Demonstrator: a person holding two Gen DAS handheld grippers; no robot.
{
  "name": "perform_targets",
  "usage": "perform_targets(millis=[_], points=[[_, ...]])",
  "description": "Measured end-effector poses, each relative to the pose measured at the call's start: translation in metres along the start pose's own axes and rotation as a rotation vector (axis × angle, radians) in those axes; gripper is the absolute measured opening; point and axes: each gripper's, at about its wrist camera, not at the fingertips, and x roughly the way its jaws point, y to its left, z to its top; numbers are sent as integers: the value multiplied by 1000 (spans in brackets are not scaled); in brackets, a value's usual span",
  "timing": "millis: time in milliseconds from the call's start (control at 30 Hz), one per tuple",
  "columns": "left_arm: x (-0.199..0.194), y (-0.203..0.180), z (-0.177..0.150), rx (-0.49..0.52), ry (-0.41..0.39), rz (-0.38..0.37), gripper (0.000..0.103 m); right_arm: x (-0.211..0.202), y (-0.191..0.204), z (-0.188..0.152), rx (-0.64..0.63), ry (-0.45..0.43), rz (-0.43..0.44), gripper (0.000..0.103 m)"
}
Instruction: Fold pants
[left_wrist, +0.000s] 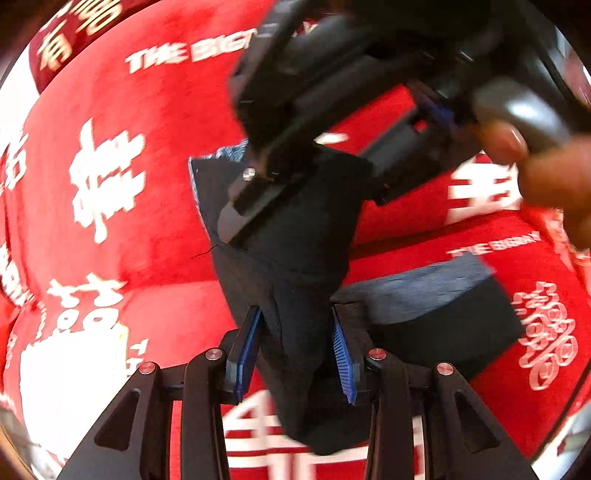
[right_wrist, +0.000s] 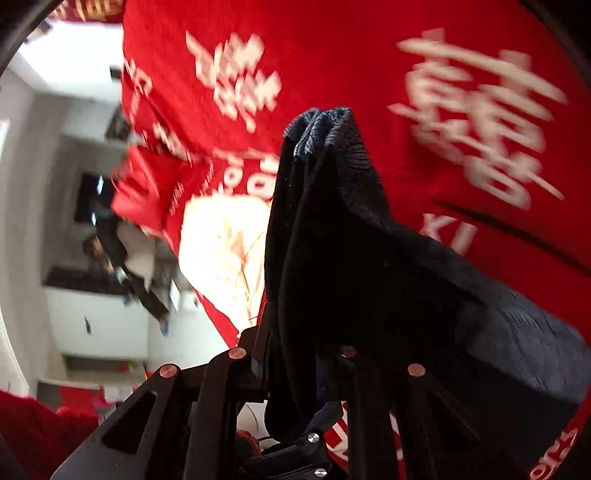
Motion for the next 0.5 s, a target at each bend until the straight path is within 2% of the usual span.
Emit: perform_targets(millis=[133,267,367,400,467,500], points=[[-13,-62,11,80,-5,-67,38,-59,-50,-47,86,-113,50,18],[-2,-118,12,155,22,-123,38,-93,-113,-92,197,-197,79,20],[25,-165,-1,223,79,-135,38,-91,-176,-119,315,-218,77,20],[42,-179,-10,248,127,-130,38,-81,-202,-129,373,-208,63,20],[63,-193,-23,268,210,-136,38,-64,-230,-142,422,-181,43,20],[68,-196,-26,282,225,-126,38,-59,-238,-148,433,-179,47,20]])
